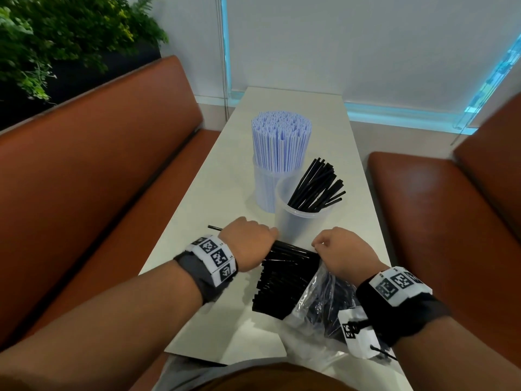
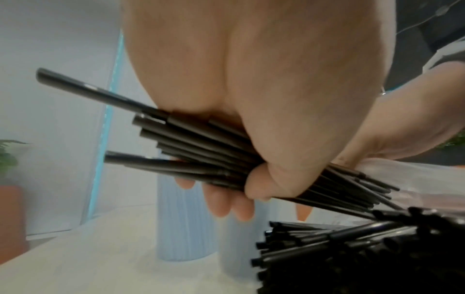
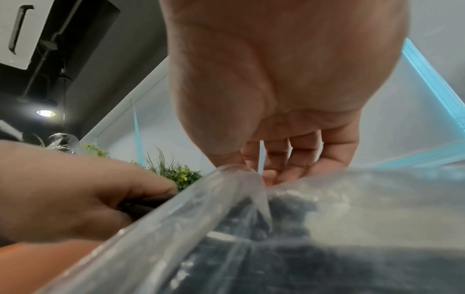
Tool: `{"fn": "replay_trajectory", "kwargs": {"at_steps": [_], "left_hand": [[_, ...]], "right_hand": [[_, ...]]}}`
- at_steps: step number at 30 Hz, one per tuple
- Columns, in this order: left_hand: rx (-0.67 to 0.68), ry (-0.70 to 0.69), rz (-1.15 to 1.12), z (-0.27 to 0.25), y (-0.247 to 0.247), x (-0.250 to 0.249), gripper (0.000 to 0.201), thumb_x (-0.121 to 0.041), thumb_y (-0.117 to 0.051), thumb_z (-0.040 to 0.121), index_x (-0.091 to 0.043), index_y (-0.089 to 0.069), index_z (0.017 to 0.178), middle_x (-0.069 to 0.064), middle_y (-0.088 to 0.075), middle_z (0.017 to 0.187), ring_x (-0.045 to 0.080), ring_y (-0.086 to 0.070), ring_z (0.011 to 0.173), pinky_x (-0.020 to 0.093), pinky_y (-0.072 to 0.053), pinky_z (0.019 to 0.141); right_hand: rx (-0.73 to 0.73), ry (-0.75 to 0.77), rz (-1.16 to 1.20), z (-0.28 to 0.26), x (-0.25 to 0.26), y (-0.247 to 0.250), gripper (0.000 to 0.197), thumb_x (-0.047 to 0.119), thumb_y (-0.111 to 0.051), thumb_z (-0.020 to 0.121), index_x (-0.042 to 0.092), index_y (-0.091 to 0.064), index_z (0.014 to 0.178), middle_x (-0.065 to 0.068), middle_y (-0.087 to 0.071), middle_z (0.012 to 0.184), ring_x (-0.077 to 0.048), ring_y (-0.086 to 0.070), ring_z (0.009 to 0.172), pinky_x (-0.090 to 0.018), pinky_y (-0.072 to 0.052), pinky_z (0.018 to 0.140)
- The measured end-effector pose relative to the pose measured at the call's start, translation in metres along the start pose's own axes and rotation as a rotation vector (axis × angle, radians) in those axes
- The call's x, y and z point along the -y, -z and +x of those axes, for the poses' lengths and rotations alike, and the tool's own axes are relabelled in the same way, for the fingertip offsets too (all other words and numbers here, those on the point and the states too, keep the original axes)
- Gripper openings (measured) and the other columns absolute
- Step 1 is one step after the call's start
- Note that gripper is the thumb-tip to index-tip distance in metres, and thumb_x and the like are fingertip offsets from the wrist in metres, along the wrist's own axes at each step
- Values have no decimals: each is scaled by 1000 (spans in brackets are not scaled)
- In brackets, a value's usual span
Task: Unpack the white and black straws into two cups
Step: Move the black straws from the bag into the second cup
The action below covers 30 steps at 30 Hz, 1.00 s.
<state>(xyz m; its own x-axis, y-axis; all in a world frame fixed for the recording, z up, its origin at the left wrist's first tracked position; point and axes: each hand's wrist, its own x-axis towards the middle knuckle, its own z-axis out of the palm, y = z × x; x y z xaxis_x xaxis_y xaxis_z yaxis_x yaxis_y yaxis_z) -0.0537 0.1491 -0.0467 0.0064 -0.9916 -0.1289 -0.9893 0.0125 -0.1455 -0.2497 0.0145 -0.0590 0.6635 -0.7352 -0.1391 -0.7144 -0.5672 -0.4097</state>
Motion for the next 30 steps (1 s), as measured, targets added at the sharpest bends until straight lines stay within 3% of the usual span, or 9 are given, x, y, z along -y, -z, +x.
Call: {"fn": "replay_trajectory", "kwargs": {"at_steps": [2, 5, 9, 13, 15, 17, 21, 27, 30], "left_hand": [[10, 9, 5, -10, -4, 18, 16, -14, -45, 95, -20, -46, 109, -1, -50, 87, 24, -47, 76, 36, -27, 71], [34, 22, -31, -24, -9, 44, 13, -29, -40, 104, -23, -48, 113, -2, -56, 99, 22, -53, 86, 36, -33, 73], [42, 111, -145, -36, -9, 67, 9, -31, -41, 103, -27, -49, 105, -5, -58, 93, 20, -56, 82, 36, -43, 73], [-63, 145, -268, -34, -6, 63, 8, -22, -45, 97, -27, -50, 102, -9, -56, 90, 17, -54, 78, 34, -41, 66], [-127, 115, -294, -27, -1, 48, 9, -25, -47, 94, -27, -49, 103, -9, -56, 91, 17, -53, 77, 35, -42, 63], [-186, 77, -288, -18, 4, 30, 6, -27, -48, 92, -29, -45, 98, -10, -52, 86, 16, -51, 72, 34, -37, 56], [-278, 112, -256, -5, 17, 11, 15, -27, -50, 91, -31, -35, 90, -8, -46, 77, 19, -48, 65, 31, -23, 48], [-364, 73, -282, 10, 28, -34, 17, -42, -57, 92, -28, -49, 99, -5, -58, 76, 22, -56, 64, 27, -15, 45], [-385, 125, -497, 12, 33, -20, 7, -38, -56, 94, -37, -51, 99, -9, -57, 72, 16, -60, 66, 26, -26, 46]], "right_hand": [[-8, 3, 54, 0, -4, -1, 21, 30, -51, 96, 36, -71, 98, 15, -55, 96, -10, -56, 94, -31, -47, 85], [-11, 20, 95, -1, -6, -4, 20, 29, -52, 97, 31, -72, 97, 15, -59, 93, -10, -58, 91, -28, -45, 81], [-59, 14, 180, -4, 0, -5, 35, 38, -44, 101, 18, -71, 92, 7, -68, 89, -18, -64, 93, -35, -49, 81], [-461, 20, 712, -13, 23, 7, 50, 63, -33, 93, 29, -69, 93, 9, -69, 90, -10, -64, 94, -35, -49, 83], [-457, 39, 944, -14, 37, 10, 50, 66, -38, 90, 29, -72, 93, 10, -72, 96, -6, -65, 99, -35, -50, 90], [-360, 29, 973, -14, 47, 13, 47, 61, -44, 90, 27, -76, 85, 9, -75, 93, -6, -67, 97, -40, -51, 93], [-564, -19, 1112, -14, 42, 25, 30, 30, -54, 90, 16, -74, 73, -5, -74, 84, -25, -68, 99, -57, -49, 99], [-455, -35, 1121, -13, 56, 24, 37, 37, -56, 95, 15, -76, 73, -6, -75, 80, -18, -70, 79, -35, -55, 78], [-468, -50, 1271, -13, 48, 30, 41, 44, -51, 101, 14, -74, 86, -5, -76, 87, -16, -71, 86, -27, -56, 74]]}}
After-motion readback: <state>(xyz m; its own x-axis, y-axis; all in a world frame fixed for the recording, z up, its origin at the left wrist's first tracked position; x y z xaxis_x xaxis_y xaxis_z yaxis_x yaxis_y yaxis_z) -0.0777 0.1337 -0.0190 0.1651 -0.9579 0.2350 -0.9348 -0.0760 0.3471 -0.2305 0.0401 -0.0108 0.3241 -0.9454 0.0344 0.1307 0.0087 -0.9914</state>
